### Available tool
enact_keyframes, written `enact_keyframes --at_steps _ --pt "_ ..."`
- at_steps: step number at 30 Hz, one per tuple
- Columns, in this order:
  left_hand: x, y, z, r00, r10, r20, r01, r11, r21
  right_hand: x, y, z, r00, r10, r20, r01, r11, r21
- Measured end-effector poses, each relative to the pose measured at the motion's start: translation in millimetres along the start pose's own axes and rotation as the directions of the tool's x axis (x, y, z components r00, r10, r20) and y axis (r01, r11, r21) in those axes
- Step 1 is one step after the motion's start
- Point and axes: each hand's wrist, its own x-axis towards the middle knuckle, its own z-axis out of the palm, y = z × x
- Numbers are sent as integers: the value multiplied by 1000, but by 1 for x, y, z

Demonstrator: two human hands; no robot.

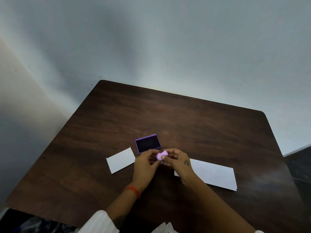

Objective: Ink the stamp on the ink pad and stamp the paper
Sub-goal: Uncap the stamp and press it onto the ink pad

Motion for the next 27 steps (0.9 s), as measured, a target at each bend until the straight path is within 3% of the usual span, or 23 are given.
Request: enact_keyframes --at_steps 3,9,15,21,27 --pt "0 3 -3 1000 27 0 -27 999 24 0 -2 -2 997 73 36 -76 991 107" --pt "1 6 -4 998 48 28 -50 996 68 3 -8 -5 998 46 32 -47 998 35" --pt "2 2 -7 997 58 46 -62 994 91 5 -13 -16 977 55 207 -82 988 127" --pt "5 3 -5 993 79 85 -89 990 113 5 -19 -14 986 102 130 -109 993 51" --pt "6 3 -6 993 81 85 -92 986 137 7 -22 -20 972 122 201 -143 986 89"
